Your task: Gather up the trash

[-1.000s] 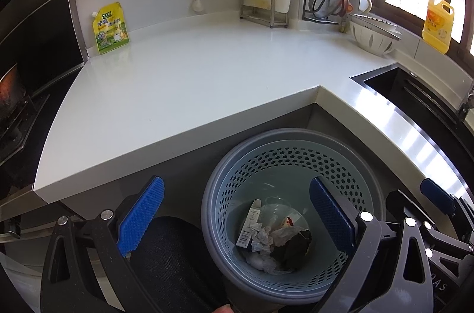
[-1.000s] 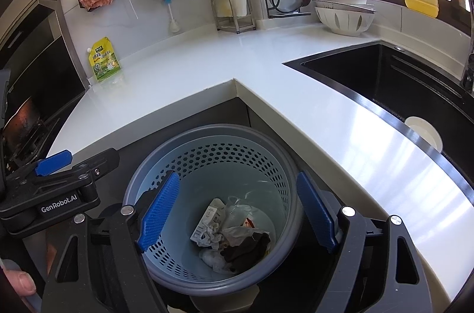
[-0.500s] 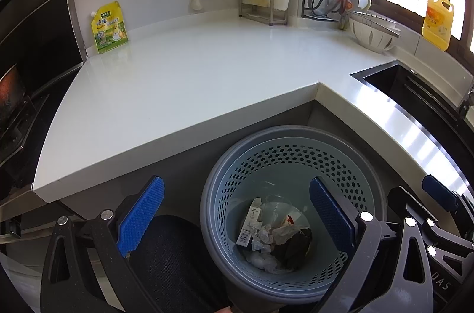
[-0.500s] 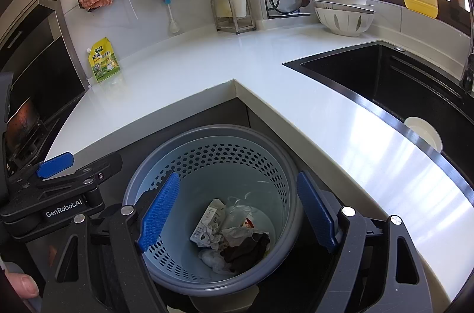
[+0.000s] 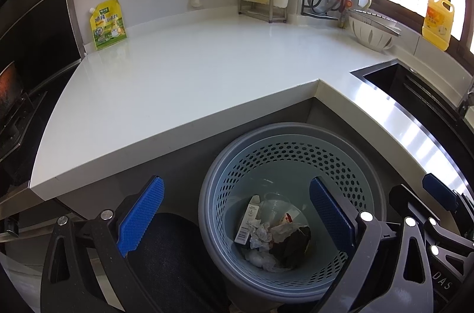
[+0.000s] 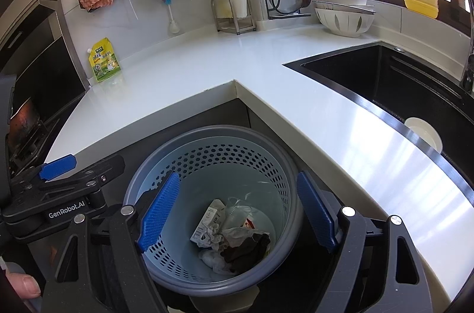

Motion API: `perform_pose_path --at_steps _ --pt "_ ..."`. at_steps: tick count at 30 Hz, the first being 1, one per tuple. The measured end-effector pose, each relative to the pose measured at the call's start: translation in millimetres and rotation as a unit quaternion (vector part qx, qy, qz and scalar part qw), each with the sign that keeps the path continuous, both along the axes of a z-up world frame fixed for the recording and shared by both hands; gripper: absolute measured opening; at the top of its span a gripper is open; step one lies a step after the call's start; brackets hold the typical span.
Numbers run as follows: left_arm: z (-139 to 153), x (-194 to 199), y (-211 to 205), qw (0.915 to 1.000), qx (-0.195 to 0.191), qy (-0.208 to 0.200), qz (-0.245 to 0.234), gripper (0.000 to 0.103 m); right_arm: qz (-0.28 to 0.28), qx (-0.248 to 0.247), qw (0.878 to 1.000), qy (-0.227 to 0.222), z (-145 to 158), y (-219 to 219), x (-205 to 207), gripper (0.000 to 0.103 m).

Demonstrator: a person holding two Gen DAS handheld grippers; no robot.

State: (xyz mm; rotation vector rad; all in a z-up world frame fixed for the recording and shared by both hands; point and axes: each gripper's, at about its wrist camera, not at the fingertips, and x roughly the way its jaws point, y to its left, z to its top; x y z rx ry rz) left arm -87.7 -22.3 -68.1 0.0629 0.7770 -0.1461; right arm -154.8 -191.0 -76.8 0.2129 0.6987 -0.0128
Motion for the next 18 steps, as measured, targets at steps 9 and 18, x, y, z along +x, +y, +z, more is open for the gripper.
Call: perform_pose_path --at_steps 9,18 --pt "0.7 -2.7 -0.8 1.0000 0.002 -0.005 0.000 0.097 0.000 0.000 1.000 0.000 -0.1 0.1 0.0 0.078" --pt "1.2 -1.9 -1.5 1.0000 0.004 -0.004 0.003 0.097 0.000 0.000 1.000 0.000 -0.2 0.0 -0.1 0.078"
